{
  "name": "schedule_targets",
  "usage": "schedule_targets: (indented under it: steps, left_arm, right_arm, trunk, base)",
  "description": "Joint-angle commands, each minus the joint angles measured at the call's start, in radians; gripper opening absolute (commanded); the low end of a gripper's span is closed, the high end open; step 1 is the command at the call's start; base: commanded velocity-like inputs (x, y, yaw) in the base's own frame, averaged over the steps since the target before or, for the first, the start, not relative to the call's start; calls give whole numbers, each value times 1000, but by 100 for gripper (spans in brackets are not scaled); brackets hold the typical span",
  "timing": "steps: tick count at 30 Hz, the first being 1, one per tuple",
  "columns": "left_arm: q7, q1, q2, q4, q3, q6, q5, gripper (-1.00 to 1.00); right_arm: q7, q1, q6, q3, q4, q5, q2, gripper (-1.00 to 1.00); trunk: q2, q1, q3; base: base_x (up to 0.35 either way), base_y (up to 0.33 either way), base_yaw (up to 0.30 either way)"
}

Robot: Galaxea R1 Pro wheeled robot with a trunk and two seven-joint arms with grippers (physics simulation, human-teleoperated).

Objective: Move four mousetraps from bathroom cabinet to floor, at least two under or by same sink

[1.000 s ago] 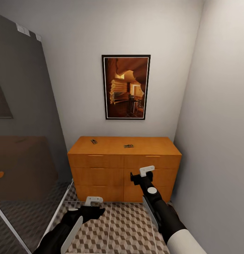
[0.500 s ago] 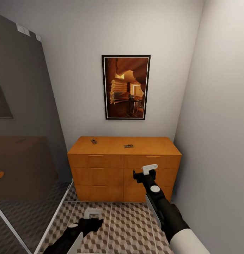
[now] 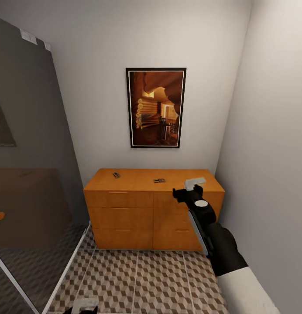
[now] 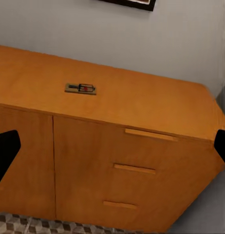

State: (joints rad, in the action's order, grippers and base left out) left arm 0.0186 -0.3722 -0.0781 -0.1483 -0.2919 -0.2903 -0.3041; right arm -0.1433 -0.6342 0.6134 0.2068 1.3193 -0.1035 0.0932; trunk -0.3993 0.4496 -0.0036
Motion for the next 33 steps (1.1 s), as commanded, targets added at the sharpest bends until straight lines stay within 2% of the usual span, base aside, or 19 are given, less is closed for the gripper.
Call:
schedule_targets:
  steps: [1, 2, 4, 5, 7, 8, 10, 11, 18, 20, 25, 26, 33]
  left_arm:
    - [2, -1, -7, 37, -10, -55, -8, 100]
    - [2, -1, -10, 65, -10, -94, -8, 100]
    - [2, -1, -13, 92, -10, -123, -8, 100]
    - [1, -1, -14, 116, -10, -145, -8, 100]
    - [1, -1, -15, 133, -10, -161, -8, 100]
    - [0, -1, -16, 145, -10, -174, -8, 100]
    - [0, -1, -16, 153, -10, -187, -8, 100]
    - [0, -1, -17, 158, -10, -199, -8, 100]
    - [0, -1, -17, 170, -10, -231, -9, 100]
    - [0, -1, -17, 175, -10, -232, -9, 100]
    - [0, 0, -17, 193, -10, -234, -9, 100]
    - [0, 0, -16, 197, -10, -234, -9, 100]
    - [0, -1, -16, 200, -10, -233, -9, 100]
  right_arm:
    - [0, -38, 75, 1, 38, -9, -2, 100]
    - [0, -76, 133, 0, 63, -8, -3, 100]
    - [1, -118, 188, -1, 78, -7, -4, 100]
    - [3, -161, 239, -2, 88, -5, -5, 100]
    - [10, -199, 281, -2, 94, -2, -5, 100]
    - [29, -231, 312, -2, 99, 2, -5, 100]
    - [60, -254, 331, -3, 101, 8, -5, 100]
    - [99, -268, 344, -2, 103, 12, -5, 100]
    - [276, -290, 364, -8, 100, 16, -14, 100]
    - [298, -292, 365, -11, 97, 17, -25, 100]
    - [333, -293, 365, -14, 91, 18, -70, 100]
    - [346, -292, 365, -15, 90, 19, -85, 100]
    - [376, -288, 364, -15, 89, 19, -97, 100]
  trunk:
    - [-1, 0, -1]
    - [-1, 0, -1]
    - [-1, 0, -1]
    - [-1, 0, -1]
    - [-1, 0, -1]
    - [-1, 0, -1]
    - [-1, 0, -1]
    - [-1, 0, -1]
    - [-1, 0, -1]
    - [-1, 0, -1]
    - [-1, 0, -1]
    - [-1, 0, -1]
    - [-1, 0, -1]
  base:
    - [0, 0, 0]
    - [0, 0, 0]
    - [0, 0, 0]
    - [0, 0, 0]
    - [0, 0, 0]
    - [0, 0, 0]
    - [0, 0, 0]
    - [0, 0, 0]
    - [0, 0, 0]
    - [0, 0, 0]
    - [5, 0, 0]
    - [140, 0, 0]
    - [271, 0, 0]
